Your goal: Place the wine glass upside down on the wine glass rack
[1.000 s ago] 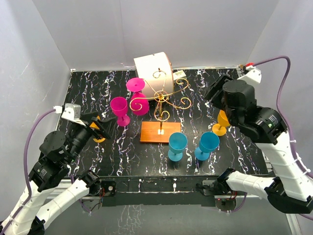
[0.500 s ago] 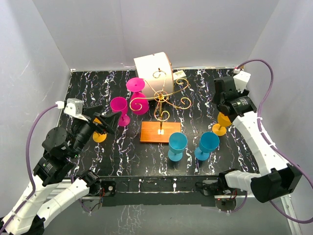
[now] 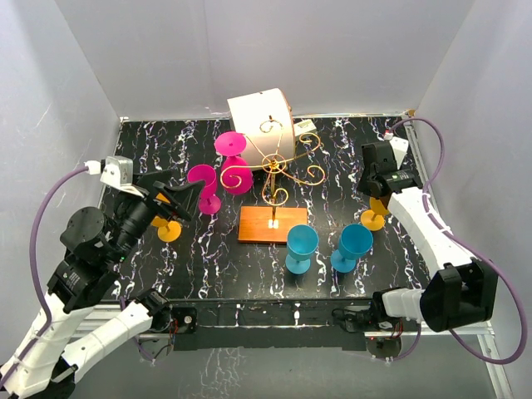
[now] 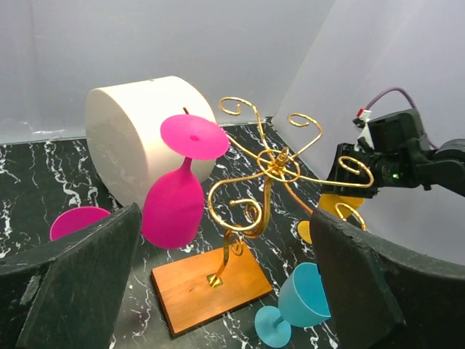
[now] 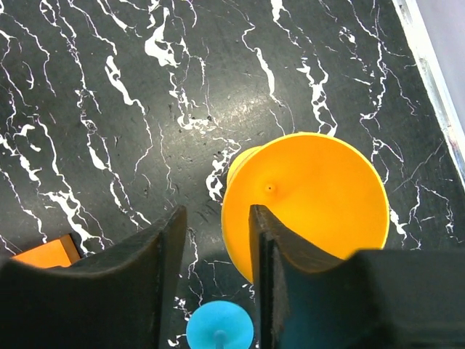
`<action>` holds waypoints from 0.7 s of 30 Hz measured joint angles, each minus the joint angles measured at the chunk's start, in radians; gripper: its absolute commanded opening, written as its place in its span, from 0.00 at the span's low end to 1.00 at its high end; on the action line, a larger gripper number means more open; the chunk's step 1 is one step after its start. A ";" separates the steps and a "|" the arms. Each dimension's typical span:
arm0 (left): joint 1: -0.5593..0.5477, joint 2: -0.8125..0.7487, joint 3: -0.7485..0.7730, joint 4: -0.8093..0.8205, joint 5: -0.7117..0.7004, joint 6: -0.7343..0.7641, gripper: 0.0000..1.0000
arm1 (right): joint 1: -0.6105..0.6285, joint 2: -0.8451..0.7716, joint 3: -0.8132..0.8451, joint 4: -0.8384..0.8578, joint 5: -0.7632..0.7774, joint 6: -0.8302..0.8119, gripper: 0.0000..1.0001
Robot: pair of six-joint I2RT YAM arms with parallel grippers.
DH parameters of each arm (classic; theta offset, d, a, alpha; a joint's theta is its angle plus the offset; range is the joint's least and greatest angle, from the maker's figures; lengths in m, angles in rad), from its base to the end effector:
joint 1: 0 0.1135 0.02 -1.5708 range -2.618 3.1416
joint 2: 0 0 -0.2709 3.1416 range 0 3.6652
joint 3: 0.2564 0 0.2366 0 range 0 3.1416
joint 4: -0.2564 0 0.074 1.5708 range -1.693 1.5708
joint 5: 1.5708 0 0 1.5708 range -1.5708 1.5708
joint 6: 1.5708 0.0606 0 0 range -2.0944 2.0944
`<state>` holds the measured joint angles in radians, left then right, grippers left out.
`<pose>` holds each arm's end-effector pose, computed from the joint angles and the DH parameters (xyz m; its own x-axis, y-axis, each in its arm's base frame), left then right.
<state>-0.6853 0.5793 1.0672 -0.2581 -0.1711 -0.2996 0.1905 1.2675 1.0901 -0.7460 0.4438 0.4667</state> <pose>0.0820 -0.0537 0.4525 0.0223 -0.3939 -0.9189 0.5253 0.7866 -0.3244 0.2529 0.0223 0.2880 -0.6620 0.2862 -0.6927 0.4268 0.9037 -0.0345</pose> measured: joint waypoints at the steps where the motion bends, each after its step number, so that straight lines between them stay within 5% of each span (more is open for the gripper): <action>1: 0.000 0.008 0.010 0.000 0.007 0.000 0.99 | -0.003 0.005 0.000 0.004 -0.005 -0.006 0.30; 6: 0.000 0.025 0.027 0.026 0.058 -0.018 0.99 | -0.008 0.022 0.000 0.019 -0.032 -0.029 0.00; 14: 0.000 0.081 0.039 0.117 0.183 -0.030 0.99 | -0.009 -0.009 0.000 0.017 -0.027 -0.027 0.00; 21: 0.000 0.193 0.053 0.176 0.310 -0.077 0.98 | -0.009 -0.222 0.047 0.025 -0.039 -0.002 0.00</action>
<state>-0.6853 0.7719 1.1202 -0.0818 0.1387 -0.3771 0.1818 1.0454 1.1366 -0.7208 0.4046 0.4648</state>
